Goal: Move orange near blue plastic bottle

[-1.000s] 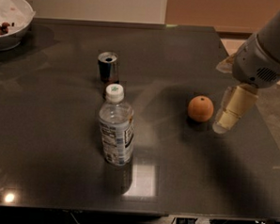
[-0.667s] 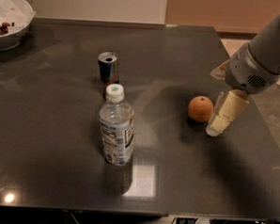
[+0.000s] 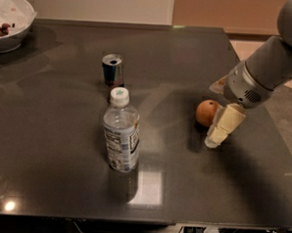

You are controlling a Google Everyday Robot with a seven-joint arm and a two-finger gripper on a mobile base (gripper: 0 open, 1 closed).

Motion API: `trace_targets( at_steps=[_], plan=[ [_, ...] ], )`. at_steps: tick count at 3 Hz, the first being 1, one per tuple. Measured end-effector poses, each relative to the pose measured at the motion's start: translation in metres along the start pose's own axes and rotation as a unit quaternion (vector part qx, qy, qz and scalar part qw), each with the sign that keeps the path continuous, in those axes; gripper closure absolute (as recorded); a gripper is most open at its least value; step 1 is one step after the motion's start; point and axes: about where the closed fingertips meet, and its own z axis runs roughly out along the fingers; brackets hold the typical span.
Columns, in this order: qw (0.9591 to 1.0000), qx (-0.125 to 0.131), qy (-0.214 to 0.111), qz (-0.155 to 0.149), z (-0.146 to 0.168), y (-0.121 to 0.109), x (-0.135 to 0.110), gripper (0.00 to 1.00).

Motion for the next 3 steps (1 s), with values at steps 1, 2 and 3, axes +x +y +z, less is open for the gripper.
trace_targets(
  at_steps=[1,2,3],
  plan=[
    [1.0,0.0,-0.001,0.003,0.0107,-0.0063,0.0067,0.0],
    [1.0,0.002,-0.001,0.006,0.0169,-0.0116,0.0134,0.16],
    [1.0,0.002,-0.004,0.008,0.0182,-0.0157,0.0159,0.38]
  ],
)
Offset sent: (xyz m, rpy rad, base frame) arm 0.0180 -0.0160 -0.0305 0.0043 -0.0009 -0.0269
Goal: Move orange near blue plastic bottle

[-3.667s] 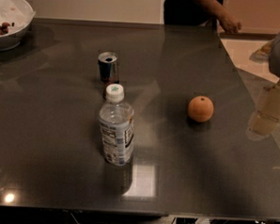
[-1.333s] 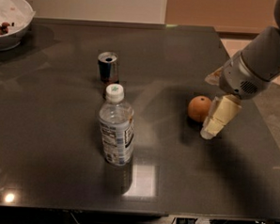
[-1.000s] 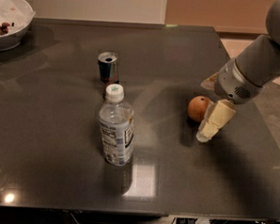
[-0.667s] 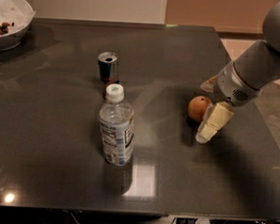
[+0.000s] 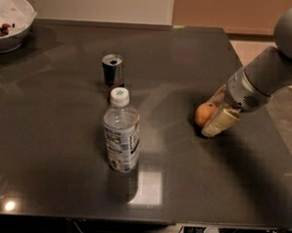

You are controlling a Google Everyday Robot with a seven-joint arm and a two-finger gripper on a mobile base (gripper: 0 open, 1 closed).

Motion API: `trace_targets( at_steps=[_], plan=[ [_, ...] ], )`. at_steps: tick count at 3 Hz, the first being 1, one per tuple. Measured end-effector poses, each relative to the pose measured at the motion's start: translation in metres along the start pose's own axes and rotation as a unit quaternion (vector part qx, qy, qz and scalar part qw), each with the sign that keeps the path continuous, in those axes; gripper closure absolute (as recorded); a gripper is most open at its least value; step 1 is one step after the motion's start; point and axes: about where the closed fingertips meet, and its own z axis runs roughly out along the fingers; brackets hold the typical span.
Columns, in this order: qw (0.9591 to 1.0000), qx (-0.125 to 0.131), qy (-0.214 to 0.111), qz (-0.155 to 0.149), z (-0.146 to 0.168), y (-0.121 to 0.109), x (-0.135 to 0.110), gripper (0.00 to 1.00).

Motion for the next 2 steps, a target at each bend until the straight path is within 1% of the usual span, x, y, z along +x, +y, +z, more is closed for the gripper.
trace_targets(
  at_steps=[1,2],
  plan=[
    [0.9999,-0.005,-0.01,0.0,-0.001,-0.003,-0.003,0.62],
    [0.9992,-0.017,-0.034,-0.014,-0.008,0.006,-0.021,0.84]
  ],
)
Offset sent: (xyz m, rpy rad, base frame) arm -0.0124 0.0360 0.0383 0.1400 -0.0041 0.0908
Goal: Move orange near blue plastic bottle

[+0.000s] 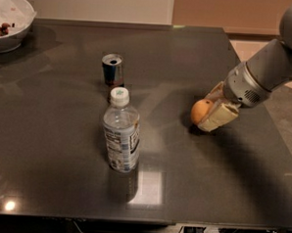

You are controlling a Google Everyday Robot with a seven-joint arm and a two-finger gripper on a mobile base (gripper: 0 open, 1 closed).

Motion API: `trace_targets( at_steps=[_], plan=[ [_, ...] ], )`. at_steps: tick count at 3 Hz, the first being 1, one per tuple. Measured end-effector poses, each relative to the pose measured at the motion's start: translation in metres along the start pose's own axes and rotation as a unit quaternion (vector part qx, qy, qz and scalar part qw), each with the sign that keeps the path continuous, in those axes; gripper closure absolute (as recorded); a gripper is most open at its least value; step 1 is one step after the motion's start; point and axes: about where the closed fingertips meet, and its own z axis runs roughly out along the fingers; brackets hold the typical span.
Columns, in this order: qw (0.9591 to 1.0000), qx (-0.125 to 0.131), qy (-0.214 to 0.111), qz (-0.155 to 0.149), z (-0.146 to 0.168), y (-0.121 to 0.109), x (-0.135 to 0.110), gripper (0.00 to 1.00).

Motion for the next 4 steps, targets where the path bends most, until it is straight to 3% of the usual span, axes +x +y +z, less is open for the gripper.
trace_targets(
  at_steps=[1,4],
  plan=[
    [0.9989,-0.024,-0.029,-0.029,0.0,0.021,-0.03,1.0],
    [0.9909,-0.08,-0.065,-0.086,0.016,0.071,-0.076,1.0]
  ],
)
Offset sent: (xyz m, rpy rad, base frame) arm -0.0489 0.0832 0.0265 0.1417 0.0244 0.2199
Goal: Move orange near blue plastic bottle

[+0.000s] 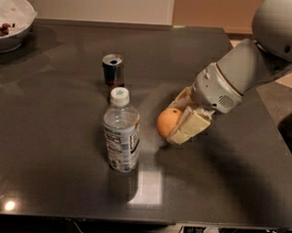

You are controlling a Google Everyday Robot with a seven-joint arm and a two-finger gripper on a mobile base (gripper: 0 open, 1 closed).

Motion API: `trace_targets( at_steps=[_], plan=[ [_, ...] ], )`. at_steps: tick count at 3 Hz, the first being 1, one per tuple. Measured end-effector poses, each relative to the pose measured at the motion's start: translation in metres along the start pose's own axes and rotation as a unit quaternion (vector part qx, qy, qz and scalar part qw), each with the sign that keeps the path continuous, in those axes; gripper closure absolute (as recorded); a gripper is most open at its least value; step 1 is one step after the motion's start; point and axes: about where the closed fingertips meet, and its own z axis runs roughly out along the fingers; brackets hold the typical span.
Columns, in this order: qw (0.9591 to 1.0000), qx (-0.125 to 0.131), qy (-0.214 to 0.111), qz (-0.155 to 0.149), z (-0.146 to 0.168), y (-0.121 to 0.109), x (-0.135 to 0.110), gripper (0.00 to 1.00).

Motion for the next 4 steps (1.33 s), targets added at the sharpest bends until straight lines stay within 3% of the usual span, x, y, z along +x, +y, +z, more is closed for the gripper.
trace_targets(
  at_steps=[2,4],
  plan=[
    [0.999,-0.033,-0.003,-0.028,0.023,0.027,-0.012,1.0],
    [0.9983,-0.046,0.0,-0.036,0.039,0.037,-0.01,1.0]
  ],
)
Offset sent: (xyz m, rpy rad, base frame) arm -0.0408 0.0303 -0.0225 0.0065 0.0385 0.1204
